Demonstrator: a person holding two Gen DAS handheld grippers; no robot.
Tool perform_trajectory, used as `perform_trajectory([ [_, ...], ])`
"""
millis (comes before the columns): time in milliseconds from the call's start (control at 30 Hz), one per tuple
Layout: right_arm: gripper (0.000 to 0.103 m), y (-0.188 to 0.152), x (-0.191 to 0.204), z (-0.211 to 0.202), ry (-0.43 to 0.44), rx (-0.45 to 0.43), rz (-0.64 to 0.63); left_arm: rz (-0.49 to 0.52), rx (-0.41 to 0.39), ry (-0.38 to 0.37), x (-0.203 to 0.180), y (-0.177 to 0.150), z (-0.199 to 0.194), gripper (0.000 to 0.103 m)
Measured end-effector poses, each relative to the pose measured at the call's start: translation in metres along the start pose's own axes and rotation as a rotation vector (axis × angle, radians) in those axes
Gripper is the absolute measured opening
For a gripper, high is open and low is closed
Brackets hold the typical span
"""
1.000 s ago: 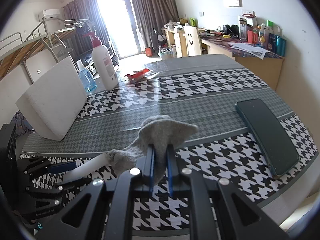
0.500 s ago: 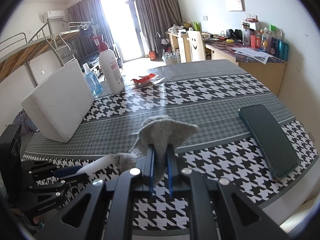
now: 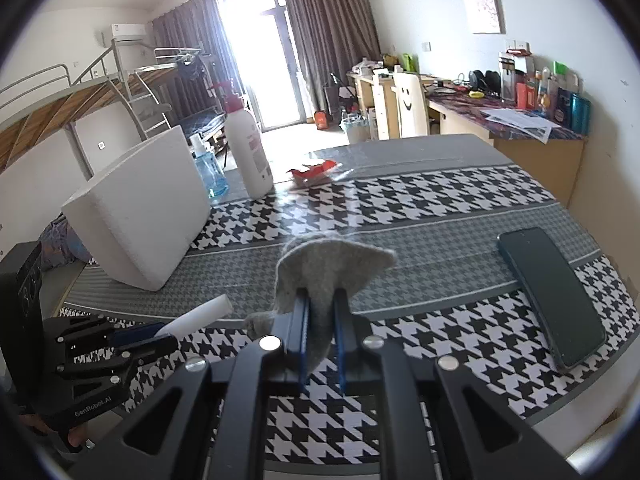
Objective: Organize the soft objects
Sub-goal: 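Carry the grey cloth in the right gripper and foam tube in the left toward the box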
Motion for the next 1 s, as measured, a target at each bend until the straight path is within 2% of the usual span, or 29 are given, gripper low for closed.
perform_trajectory([
  [300,0.014,0.011,0.014,-0.004,0.020,-0.022,-0.028,-0.012,-0.030,0.016,0.008,0.008,-0.012,0.018],
  [1000,0.014,0.037,0.037,-0.007,0.069,-0.085,-0.081,-0.052,-0.165,0.062,0.026,0.046,-0.052,0.018],
])
Point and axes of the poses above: each gripper's, at about its wrist camera, not at the fingertips, and z roughly the way its jaws point, x to its left, y to its top, the point moved 9 cm from there along z, roughly the way its jaws point, and after that the axes turned 12 degrees about y, right-handed, at the moved point
